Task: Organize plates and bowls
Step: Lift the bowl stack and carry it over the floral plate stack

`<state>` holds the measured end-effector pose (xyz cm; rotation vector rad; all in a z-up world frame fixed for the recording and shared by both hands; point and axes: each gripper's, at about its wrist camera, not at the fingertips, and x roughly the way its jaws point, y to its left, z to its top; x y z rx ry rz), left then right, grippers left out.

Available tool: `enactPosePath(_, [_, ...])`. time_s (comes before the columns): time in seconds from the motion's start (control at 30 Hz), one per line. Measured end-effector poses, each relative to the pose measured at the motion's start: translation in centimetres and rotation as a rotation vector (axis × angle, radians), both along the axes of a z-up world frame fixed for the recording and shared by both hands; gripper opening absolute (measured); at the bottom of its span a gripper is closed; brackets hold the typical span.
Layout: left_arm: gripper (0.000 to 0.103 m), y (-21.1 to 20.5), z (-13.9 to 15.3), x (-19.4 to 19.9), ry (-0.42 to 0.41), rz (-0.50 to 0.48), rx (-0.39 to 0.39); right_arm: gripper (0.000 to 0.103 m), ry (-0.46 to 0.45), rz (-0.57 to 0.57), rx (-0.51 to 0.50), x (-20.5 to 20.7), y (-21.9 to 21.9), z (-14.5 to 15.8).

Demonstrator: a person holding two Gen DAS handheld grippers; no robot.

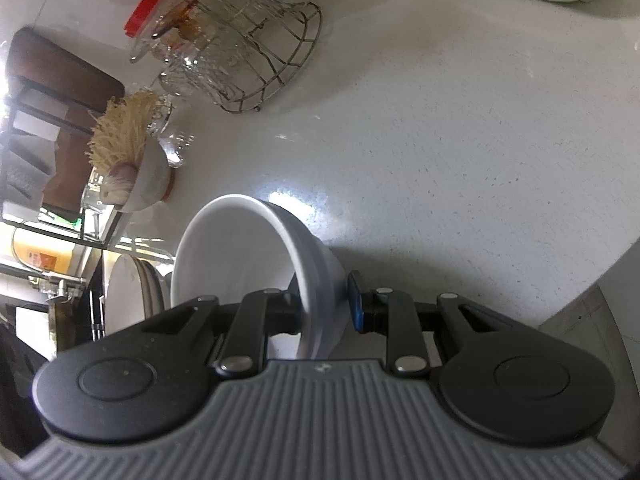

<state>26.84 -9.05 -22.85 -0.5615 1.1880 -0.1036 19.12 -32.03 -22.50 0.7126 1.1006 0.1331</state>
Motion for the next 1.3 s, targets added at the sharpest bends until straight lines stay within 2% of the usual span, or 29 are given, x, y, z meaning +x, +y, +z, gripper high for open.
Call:
enactPosePath(0.3, [0.026,-0.8,1.7,-1.2,-0.014,-0.002,0.014,0.025,-0.032,0.018,0.002,-1.0,-0.8,1.6])
enactPosePath(0.73, [0.026,-1.0,5.8,-3.5,-0.053,-0.009,0.039,0.025,-0.07,0.053,0.015,-2.7,-1.1,5.0])
enactPosePath(1.03, [0.026,0.3,8.1,-5.1,-0.07,0.014,-0.009,0.025,-0.108,0.066,0.01,-3.6,-0.5,7.7])
enactPosePath(1.3, [0.026,2.4,9.5,-5.5,-0.091,-0.007,0.01,0.025,-0.126,0.074,-0.002,-3.8,1.9,9.2])
